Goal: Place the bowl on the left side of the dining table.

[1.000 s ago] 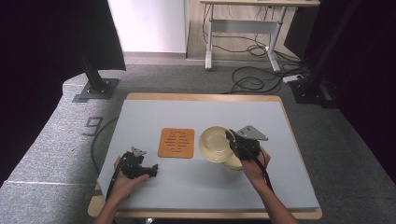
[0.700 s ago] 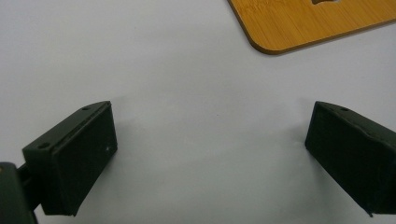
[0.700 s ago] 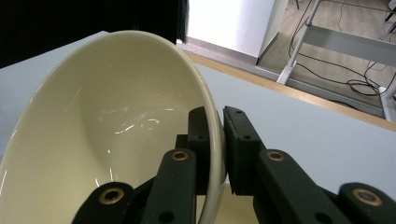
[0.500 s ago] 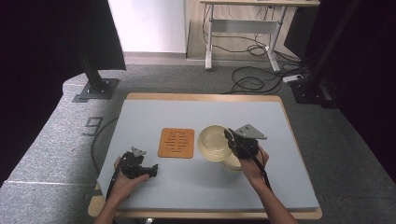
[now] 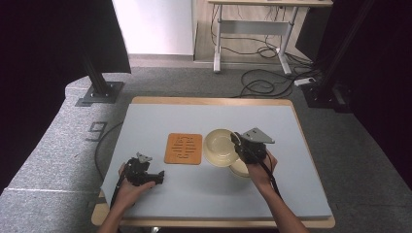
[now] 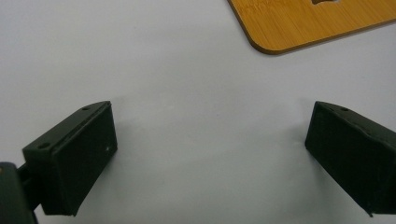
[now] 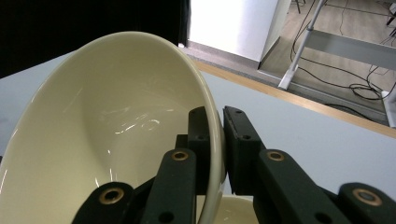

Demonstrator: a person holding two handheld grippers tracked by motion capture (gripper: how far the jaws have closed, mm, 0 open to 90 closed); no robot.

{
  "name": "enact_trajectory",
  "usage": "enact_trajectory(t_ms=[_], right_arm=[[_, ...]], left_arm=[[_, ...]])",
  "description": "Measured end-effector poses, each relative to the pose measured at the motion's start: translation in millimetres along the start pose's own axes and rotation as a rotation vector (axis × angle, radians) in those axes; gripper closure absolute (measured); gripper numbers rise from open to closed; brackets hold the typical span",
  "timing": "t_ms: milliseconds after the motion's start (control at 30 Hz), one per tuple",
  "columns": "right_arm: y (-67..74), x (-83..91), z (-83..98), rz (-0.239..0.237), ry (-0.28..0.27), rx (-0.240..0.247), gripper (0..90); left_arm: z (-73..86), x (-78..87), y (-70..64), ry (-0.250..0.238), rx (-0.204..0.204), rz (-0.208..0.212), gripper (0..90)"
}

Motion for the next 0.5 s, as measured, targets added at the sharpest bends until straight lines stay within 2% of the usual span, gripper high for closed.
enact_trajectory(t_ms=[500], right_arm=[[7.3, -5.7, -4.2, -0.009, -0.003, 0.004, 81.8]], left_arm=[[-0.1, 0.0, -0.1, 0.0, 0.0, 0.0, 2.3]])
Point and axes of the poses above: each handheld gripper's, and its own axes: x roughly backward along the jaws, z roughly out of its underside, y roughly to its left, the point moved 1 cm from there along -x, roughly forward along the jaws, and after that the axes turned 9 degrees about -y, right-handed, at the moved point
